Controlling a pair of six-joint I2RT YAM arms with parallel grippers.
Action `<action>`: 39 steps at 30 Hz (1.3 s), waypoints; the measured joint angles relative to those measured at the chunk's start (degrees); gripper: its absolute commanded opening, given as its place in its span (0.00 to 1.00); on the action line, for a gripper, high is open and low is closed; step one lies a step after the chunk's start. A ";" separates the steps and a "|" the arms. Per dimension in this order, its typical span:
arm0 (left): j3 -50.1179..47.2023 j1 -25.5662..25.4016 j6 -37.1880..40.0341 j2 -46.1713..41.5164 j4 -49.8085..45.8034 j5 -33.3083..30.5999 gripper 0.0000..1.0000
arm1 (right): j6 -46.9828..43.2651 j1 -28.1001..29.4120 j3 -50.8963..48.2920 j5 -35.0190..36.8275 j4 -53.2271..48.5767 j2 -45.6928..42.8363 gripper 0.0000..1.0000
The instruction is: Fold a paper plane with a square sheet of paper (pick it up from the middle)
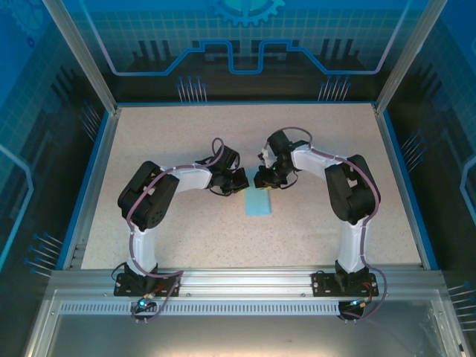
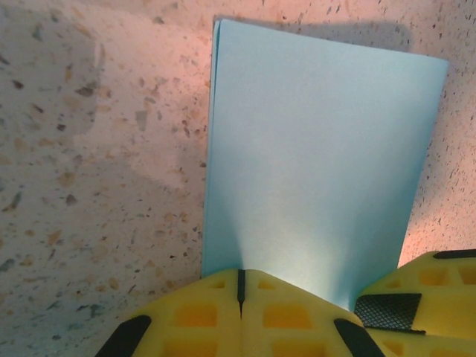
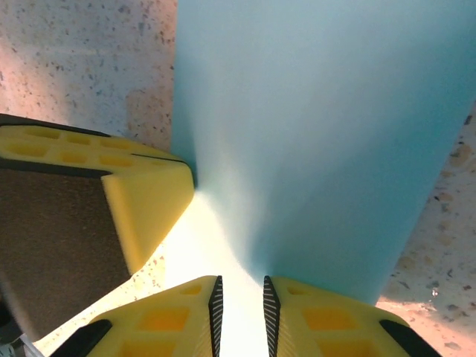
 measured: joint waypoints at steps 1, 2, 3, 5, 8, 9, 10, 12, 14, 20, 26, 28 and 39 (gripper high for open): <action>0.00 0.00 0.00 0.00 -0.02 0.00 0.00 | 0.00 0.00 -0.09 0.02 0.09 0.11 0.24; 0.02 0.00 0.00 0.00 -0.07 -0.02 0.00 | 0.00 0.00 -0.22 0.02 0.17 0.15 0.24; 0.04 0.00 0.00 0.00 -0.13 -0.02 0.00 | 0.00 0.00 -0.33 0.02 0.28 0.24 0.24; 0.07 0.00 0.00 0.04 -0.15 -0.02 0.00 | 0.00 0.00 -0.48 0.04 0.50 0.44 0.24; 0.24 0.00 0.00 0.11 -0.35 -0.02 0.00 | 0.02 0.00 -0.79 0.33 0.92 0.81 0.24; 0.28 0.00 0.00 0.11 -0.42 -0.02 0.00 | 0.02 -0.02 -0.90 0.44 1.05 0.96 0.24; 0.28 0.00 0.00 0.13 -0.42 -0.02 0.00 | 0.02 -0.04 -1.07 0.52 1.31 1.07 0.24; 0.28 0.00 0.00 0.15 -0.42 -0.02 0.00 | 0.02 -0.17 -1.53 0.74 1.62 1.22 0.23; 0.31 0.00 0.00 0.17 -0.42 -0.02 0.00 | 0.22 -0.44 -1.90 0.70 1.97 1.31 0.22; 0.37 0.00 0.00 0.20 -0.42 0.00 0.00 | 0.46 -1.51 -5.75 -3.10 5.62 -0.66 0.23; 0.39 0.00 0.00 0.22 -0.44 0.00 0.00 | 0.87 -1.68 -11.04 -6.80 7.43 -4.59 0.23; 0.39 0.00 0.00 0.24 -0.44 0.00 0.00 | 0.98 -1.88 -12.46 -7.82 7.96 -5.18 0.23; 0.55 0.00 0.00 0.31 -0.57 0.00 0.00 | 1.51 -2.38 -15.32 -8.79 9.05 -5.33 0.22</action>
